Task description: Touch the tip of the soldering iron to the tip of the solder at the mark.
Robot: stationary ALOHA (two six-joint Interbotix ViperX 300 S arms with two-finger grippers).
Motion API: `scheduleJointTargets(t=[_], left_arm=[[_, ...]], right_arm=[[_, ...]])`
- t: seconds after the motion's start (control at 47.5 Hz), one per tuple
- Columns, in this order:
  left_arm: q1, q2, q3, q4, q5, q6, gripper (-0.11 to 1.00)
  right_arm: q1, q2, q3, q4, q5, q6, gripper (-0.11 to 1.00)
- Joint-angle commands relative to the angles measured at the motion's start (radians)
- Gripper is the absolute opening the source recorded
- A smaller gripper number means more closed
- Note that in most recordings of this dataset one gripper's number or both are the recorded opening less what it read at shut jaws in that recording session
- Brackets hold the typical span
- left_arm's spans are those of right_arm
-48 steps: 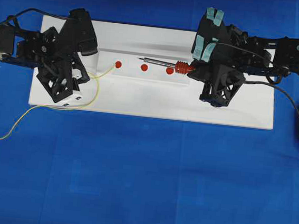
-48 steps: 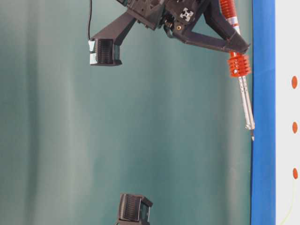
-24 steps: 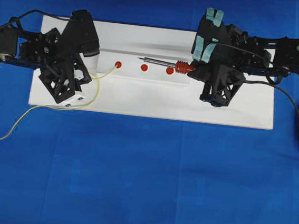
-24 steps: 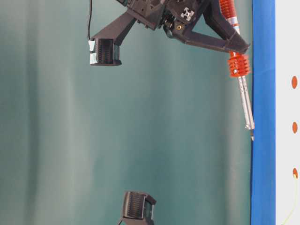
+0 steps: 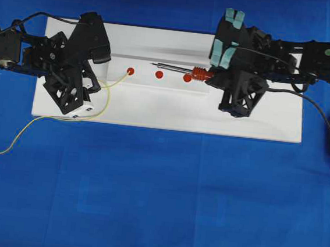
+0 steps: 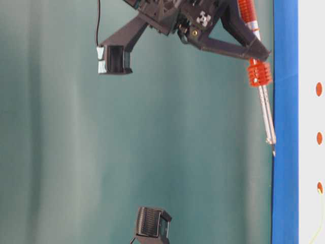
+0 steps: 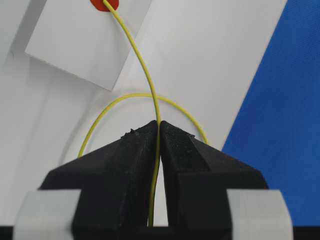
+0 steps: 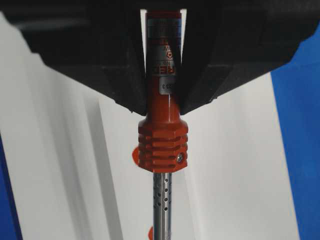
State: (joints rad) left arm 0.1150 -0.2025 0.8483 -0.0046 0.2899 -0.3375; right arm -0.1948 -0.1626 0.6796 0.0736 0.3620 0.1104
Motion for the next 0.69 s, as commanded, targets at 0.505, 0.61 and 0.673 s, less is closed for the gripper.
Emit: scheduleJointTargets(t=[0.505, 0.61, 0.673], left_arm=[[-0.005, -0.008, -0.009, 0.003, -0.006, 0.0, 0.02], [-0.003, -0.008, -0.009, 0.003, -0.006, 0.0, 0.02], [-0.005, -0.008, -0.009, 0.003, -0.006, -0.002, 0.02]], right_arm=[[0.012, 0.201, -0.199, -0.04, 0.063, -0.006, 0.07], [0.017, 0.218, -0.209, -0.041, 0.06, -0.009, 0.07], [0.017, 0.222, -0.21, -0.041, 0.058, -0.009, 0.06]])
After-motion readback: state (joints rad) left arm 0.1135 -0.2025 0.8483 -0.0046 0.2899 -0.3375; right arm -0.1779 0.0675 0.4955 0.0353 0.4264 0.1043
